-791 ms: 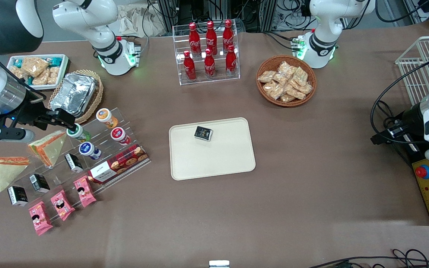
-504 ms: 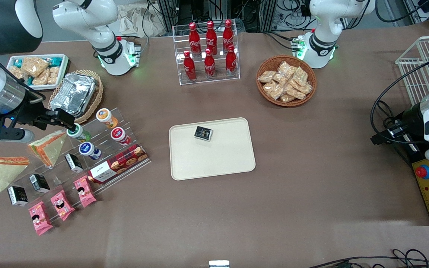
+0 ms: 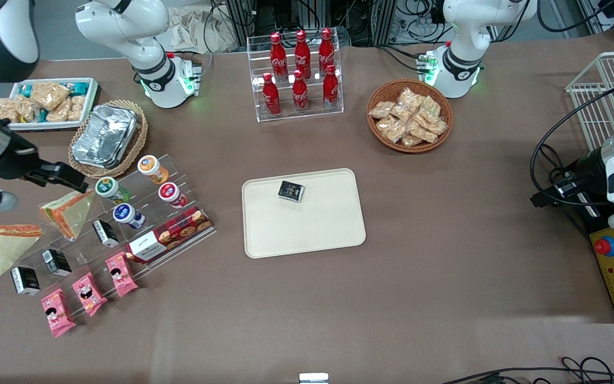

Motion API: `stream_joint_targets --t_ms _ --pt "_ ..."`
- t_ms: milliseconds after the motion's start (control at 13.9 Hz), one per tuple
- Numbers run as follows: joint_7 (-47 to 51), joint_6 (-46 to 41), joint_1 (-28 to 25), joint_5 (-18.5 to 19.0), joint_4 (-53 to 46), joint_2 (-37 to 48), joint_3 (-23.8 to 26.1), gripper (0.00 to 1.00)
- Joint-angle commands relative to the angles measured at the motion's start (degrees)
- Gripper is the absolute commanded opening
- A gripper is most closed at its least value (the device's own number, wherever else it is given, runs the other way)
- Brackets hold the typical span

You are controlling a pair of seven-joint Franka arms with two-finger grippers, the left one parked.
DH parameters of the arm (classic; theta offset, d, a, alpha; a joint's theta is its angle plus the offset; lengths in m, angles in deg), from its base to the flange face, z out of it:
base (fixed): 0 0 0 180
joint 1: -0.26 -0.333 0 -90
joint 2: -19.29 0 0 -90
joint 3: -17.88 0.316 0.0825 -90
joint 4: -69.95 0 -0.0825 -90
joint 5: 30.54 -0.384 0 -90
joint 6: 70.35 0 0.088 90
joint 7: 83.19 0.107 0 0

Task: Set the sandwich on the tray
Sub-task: 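Move the right gripper toward the wrapped sandwich on the display stand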

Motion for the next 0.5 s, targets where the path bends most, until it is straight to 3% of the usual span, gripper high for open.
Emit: stream_joint_targets --t_ms 0,432 --pt "1.86 -1.21 3.08 1.09 -0.84 -1.45 0.22 0.96" --pt "4.07 -0.42 10.03 3.36 -1.1 -4.35 0.22 0.96"
